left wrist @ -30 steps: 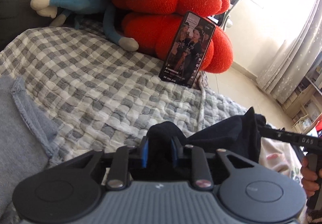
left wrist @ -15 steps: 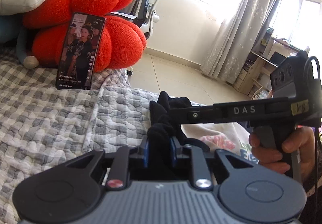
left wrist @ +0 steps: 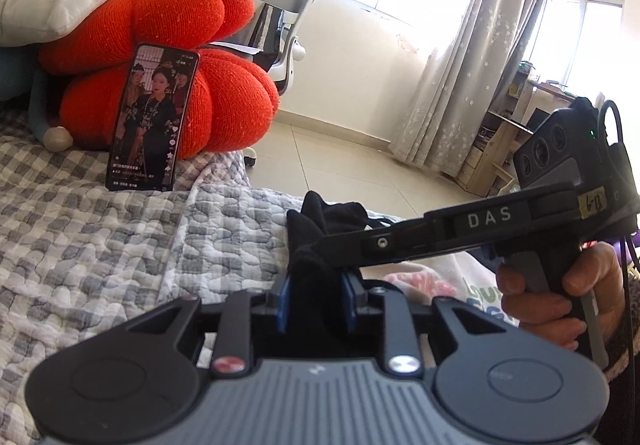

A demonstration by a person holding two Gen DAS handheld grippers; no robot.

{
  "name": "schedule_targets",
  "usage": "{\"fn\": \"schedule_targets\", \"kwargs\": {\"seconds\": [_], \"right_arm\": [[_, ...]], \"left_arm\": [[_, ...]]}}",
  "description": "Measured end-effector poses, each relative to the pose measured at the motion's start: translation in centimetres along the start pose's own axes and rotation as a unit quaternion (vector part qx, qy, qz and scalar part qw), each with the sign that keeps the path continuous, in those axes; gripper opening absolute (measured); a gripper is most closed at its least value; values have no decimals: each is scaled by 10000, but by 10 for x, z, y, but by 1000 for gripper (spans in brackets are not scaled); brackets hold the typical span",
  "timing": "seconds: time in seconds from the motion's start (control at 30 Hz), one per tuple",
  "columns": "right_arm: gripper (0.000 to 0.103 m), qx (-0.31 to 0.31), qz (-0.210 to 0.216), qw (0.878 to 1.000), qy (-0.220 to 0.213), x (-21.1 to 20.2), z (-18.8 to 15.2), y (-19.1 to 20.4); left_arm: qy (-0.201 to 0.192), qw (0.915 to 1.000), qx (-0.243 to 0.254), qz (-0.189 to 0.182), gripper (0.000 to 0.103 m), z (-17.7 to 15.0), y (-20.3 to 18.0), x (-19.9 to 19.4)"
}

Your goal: Fold clothes

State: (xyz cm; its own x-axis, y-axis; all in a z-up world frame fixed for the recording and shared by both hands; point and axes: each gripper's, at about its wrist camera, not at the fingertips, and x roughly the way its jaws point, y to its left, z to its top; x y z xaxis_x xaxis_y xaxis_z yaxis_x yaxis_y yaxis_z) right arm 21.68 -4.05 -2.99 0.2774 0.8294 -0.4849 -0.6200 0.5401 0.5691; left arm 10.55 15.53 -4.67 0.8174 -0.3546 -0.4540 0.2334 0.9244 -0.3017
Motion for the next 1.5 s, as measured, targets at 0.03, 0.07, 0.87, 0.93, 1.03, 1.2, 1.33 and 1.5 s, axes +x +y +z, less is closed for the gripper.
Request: {"fn": "schedule_targets", "kwargs": {"seconds": [0.03, 0.07, 0.87, 0.93, 1.03, 1.2, 1.33, 1.5], "right_arm": [[16, -15, 19, 10000, -25, -2, 0, 1], [15, -32, 25, 10000, -63, -3, -1, 2], [14, 224, 51, 9964, -818, -45, 15, -7], [16, 232, 111, 9970, -730, -40, 14, -7], [17, 153, 56, 9978, -643, -35, 12, -4], [18, 49, -19, 9984, -554, -31, 10, -2], [18, 101, -91, 9986, -506, -28, 8, -6], [18, 149, -148, 9989, -431, -23, 6, -8]], "left_arm": [[-8, 10000, 7, 4, 32, 0, 0, -2], [-19, 10000, 11, 2, 36, 0, 0, -4], [214, 9930, 77, 1157, 17, 5, -1, 5], [-16, 9859, 299, 1644, 17, 12, 2, -2], [-345, 9697, 638, 2331, 16, 25, 8, -15], [-738, 9447, 1008, 3033, 17, 40, 23, -31], [-1063, 9133, 1422, 3666, 17, 49, 34, -37], [-1466, 8823, 1747, 4119, 18, 49, 56, -41]]}}
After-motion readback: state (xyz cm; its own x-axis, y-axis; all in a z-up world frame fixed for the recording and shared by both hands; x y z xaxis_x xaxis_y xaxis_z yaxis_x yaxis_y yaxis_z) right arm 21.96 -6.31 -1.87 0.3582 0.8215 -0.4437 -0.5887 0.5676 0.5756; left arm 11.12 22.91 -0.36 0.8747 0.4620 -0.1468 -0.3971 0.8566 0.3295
